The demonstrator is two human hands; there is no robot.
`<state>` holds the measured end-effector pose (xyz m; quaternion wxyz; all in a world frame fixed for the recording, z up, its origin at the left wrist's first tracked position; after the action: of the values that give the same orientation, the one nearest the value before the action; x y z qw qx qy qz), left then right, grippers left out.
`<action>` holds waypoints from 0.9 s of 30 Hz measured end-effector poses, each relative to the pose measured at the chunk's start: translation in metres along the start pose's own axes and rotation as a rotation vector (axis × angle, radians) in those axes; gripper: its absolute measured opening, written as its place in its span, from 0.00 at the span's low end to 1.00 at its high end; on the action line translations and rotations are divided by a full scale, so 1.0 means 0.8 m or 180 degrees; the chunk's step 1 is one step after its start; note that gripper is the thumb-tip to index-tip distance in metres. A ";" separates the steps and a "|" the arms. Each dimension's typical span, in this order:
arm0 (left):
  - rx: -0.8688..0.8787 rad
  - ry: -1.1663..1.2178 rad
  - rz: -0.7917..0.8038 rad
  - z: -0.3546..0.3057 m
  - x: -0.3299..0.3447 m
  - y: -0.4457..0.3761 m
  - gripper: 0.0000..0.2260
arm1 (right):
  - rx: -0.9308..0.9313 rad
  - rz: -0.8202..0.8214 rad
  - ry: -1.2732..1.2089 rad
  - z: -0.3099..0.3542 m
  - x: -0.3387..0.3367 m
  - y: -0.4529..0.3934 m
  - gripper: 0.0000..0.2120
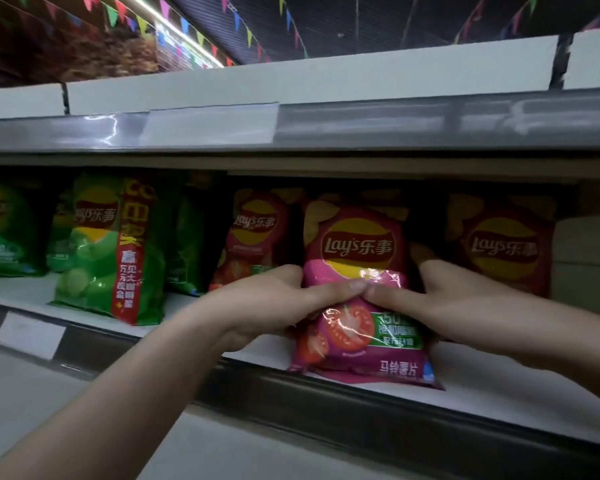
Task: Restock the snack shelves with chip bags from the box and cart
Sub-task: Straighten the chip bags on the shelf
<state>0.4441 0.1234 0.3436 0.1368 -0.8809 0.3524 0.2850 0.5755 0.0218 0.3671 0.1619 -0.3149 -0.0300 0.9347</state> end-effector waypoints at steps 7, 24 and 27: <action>0.0280 0.0064 -0.0311 0.044 -0.082 0.020 0.24 | -0.0031 -0.0346 -0.0065 0.050 0.073 -0.019 0.25; 0.0144 -0.1719 -0.1295 0.080 -0.095 -0.015 0.27 | 0.0588 -0.0957 0.0793 0.044 0.144 -0.070 0.28; 0.0286 -0.1472 -0.1566 0.078 -0.096 -0.004 0.28 | 0.0558 -0.1038 0.0998 0.047 0.142 -0.057 0.33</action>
<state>0.3761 0.1952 0.3402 0.3164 -0.8447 0.1011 0.4198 0.4809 0.1035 0.3383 0.3400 -0.4319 0.0264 0.8349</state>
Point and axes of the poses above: each hand's wrist, its own y-axis away from the middle knuckle, its own x-axis out of the palm, z = x × y, the point moved 5 cm from there along -y, towards the middle knuckle, and after that the axes turned 9 degrees about -y, right-handed, at the moved point
